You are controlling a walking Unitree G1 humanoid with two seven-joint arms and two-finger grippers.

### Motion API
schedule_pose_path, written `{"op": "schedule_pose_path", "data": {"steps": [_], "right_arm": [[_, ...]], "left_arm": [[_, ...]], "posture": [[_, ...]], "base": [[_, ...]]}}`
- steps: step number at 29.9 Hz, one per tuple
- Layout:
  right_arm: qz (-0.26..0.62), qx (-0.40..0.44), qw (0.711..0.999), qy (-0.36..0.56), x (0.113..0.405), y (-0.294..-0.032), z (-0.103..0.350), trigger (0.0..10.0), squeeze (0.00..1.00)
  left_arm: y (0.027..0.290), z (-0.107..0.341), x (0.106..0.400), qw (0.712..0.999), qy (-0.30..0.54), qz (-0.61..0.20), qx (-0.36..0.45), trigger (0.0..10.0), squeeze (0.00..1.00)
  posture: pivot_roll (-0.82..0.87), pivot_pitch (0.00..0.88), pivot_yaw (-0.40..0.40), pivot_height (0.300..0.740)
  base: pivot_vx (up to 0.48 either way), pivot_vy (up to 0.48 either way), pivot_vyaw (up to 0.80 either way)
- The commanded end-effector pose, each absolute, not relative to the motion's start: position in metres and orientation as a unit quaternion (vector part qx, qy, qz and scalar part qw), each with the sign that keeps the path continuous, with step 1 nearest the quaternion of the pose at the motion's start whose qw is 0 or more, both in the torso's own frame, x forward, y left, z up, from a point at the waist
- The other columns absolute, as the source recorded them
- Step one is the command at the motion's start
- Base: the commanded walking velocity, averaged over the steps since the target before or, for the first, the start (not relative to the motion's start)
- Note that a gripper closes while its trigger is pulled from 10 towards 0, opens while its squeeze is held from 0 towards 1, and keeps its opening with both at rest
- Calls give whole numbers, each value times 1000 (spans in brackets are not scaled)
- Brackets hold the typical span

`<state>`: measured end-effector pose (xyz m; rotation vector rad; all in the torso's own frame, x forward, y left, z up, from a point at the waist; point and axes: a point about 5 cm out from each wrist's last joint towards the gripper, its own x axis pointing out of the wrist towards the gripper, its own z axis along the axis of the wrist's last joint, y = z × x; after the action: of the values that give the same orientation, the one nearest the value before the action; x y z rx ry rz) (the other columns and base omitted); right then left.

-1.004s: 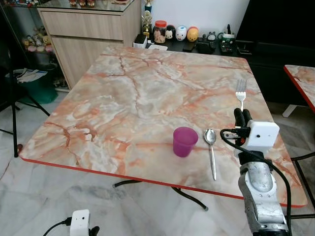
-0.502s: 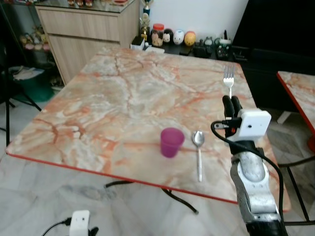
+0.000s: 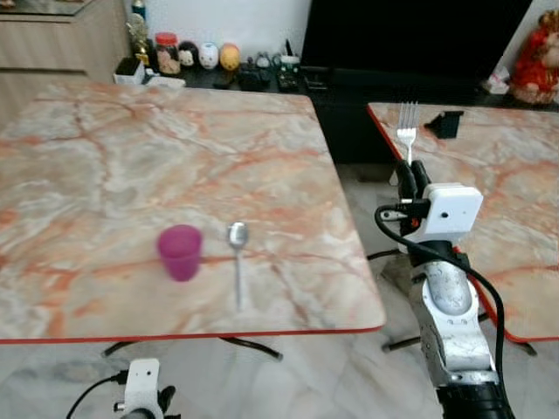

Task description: Setting the table

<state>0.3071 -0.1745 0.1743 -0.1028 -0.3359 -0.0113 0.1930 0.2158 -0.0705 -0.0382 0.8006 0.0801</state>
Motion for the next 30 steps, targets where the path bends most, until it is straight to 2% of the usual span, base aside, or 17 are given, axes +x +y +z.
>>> {"op": "schedule_pose_path", "data": {"steps": [1, 13, 30], "right_arm": [[2, -47, 982, -183, 309, -170, 184, 10000, 0], [-2, -63, 980, -188, 311, -171, 186, 10000, 0], [-7, -28, 982, -185, 313, -163, 180, 10000, 0]], "left_arm": [[220, -72, 189, 916, 398, 49, -21, 10000, 0], [220, -72, 190, 916, 399, 47, -20, 10000, 0], [227, -69, 192, 915, 401, 32, 4, 10000, 0]], "posture": [[46, 0, -65, 740], [35, 0, -56, 740], [72, 0, -5, 740]], "base": [[0, -337, 0], [0, -323, 0], [0, -318, 0]]}}
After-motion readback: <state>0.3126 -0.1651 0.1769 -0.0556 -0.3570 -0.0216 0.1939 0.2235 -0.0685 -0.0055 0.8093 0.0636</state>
